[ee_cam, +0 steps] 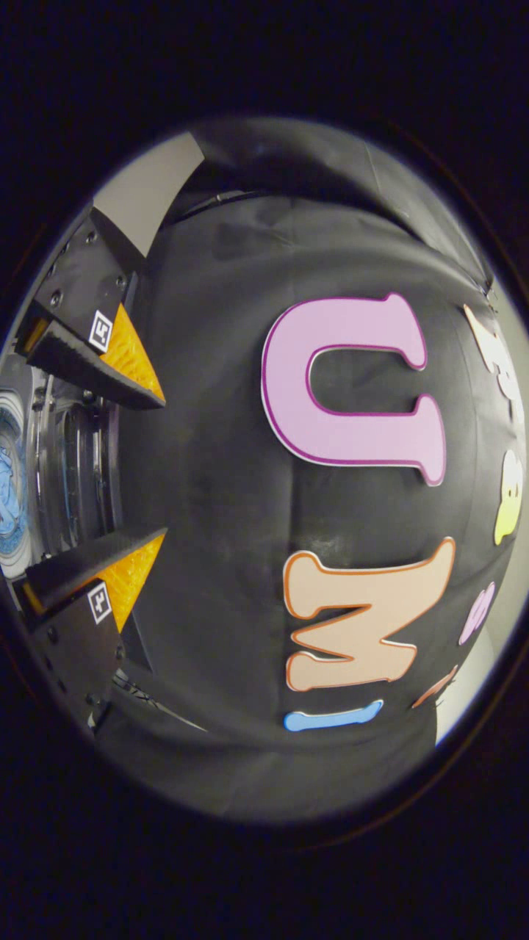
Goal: Put the clothes into the washing machine and then close the washing machine lid.
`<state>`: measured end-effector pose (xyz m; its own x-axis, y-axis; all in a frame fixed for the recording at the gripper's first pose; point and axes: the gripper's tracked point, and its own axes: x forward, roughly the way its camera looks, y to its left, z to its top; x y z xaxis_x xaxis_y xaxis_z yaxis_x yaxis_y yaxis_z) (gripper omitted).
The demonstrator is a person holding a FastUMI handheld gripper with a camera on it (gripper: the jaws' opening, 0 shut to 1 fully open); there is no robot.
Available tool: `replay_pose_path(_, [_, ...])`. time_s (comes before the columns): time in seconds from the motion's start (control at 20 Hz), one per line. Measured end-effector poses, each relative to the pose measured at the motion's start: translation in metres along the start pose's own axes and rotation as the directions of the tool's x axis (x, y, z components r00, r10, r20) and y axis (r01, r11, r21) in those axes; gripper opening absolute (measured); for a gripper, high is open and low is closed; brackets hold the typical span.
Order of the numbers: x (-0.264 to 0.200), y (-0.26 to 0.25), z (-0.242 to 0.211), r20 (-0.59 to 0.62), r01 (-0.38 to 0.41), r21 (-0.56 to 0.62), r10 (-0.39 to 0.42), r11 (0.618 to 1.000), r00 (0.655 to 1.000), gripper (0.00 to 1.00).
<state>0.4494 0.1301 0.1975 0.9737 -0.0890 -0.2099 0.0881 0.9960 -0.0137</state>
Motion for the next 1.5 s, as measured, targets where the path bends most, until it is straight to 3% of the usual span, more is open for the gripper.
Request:
replay_pose_path(0.05, [0.002, 0.001, -0.011, -0.038, -0.005, -0.004, 0.005, 1.0, 0.999, 0.97])
replay_pose_path(0.3, [-0.028, -0.004, -0.01, 0.014, -0.044, -0.02, 0.044, 0.999, 0.999, 0.99])
replay_pose_path(0.75, [-0.123, -0.013, -0.049, 0.005, -0.103, -0.004, 0.103, 0.995, 0.995, 0.98])
replay_pose_path(1.05, [-0.165, -0.025, -0.08, -0.004, -0.104, 0.038, 0.104, 0.994, 0.995, 0.98])
replay_pose_path(1.5, [-0.205, -0.049, -0.087, 0.076, -0.114, 0.062, 0.109, 0.992, 0.991, 0.96])
